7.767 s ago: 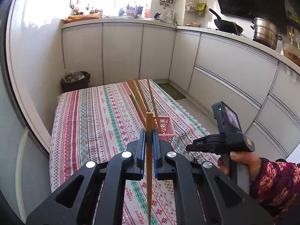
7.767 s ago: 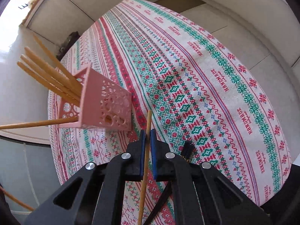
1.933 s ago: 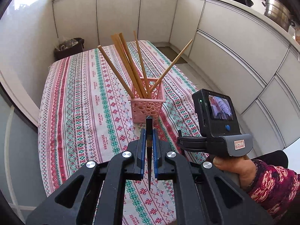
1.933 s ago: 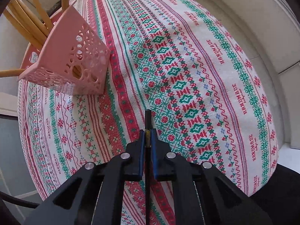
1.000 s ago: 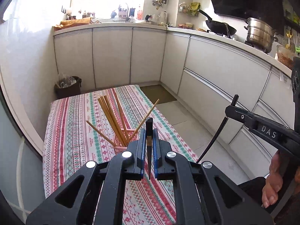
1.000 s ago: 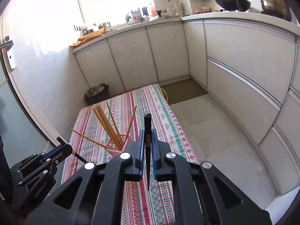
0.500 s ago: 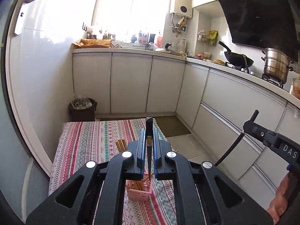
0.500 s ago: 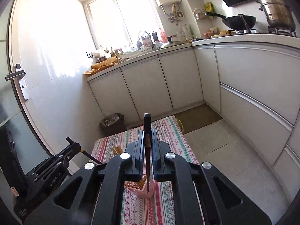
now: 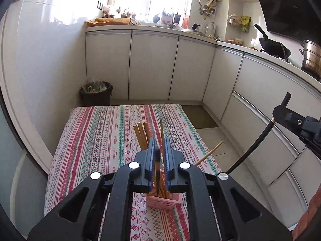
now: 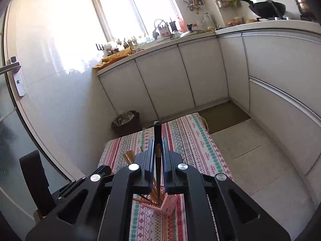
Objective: Organize utensils
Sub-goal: 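Carry both black chopsticks over the pink basket and open both tools to drop them in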
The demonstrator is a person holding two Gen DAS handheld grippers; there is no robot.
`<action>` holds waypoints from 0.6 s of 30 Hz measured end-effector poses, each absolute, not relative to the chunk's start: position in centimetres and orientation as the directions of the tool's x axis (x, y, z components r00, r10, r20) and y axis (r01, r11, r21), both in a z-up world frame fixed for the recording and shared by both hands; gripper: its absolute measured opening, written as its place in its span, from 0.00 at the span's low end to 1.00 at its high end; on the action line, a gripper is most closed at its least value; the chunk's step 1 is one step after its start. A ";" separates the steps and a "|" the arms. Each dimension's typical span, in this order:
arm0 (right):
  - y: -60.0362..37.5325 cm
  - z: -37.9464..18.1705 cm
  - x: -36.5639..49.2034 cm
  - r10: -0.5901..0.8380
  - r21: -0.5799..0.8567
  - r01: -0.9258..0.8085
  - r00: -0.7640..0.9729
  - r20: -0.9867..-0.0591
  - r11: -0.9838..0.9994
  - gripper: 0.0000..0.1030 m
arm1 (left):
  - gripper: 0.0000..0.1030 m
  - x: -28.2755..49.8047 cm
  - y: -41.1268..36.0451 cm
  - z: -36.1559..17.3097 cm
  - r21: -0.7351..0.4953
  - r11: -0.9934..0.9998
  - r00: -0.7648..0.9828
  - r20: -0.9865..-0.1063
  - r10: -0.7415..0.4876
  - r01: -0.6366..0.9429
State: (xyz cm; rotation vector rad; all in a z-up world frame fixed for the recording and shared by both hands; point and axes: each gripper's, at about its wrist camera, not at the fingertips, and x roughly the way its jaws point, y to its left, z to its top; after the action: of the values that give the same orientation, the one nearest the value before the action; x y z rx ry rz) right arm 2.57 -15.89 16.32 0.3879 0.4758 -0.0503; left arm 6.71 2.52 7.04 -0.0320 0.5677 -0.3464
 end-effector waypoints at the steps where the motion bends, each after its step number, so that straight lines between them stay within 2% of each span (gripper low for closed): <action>1: -15.8 16.2 2.7 0.042 0.351 0.138 0.888 -0.459 0.926 0.07 | 0.17 6.5 2.9 7.3 -0.129 0.941 0.792 -0.511 -0.333 0.312; 3: -15.7 15.9 2.9 0.044 0.351 0.137 0.886 -0.463 0.926 0.07 | 0.21 6.1 3.4 7.9 -0.137 0.942 0.807 -0.488 -0.333 0.307; 11: -14.0 15.0 4.3 0.047 0.318 0.117 0.884 -0.465 0.941 0.07 | 0.24 4.3 5.1 10.6 -0.137 0.951 0.859 -0.407 -0.309 0.277; 18: -12.2 11.6 7.2 0.086 0.316 0.079 0.876 -0.475 0.945 0.07 | 0.25 4.9 6.1 10.1 -0.131 0.963 0.865 -0.423 -0.270 0.236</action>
State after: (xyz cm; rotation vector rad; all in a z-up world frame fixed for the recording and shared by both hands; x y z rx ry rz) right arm 7.22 -12.21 11.62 0.3356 0.5064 0.0037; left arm 4.87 6.10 10.10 -0.0760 0.4543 -0.2656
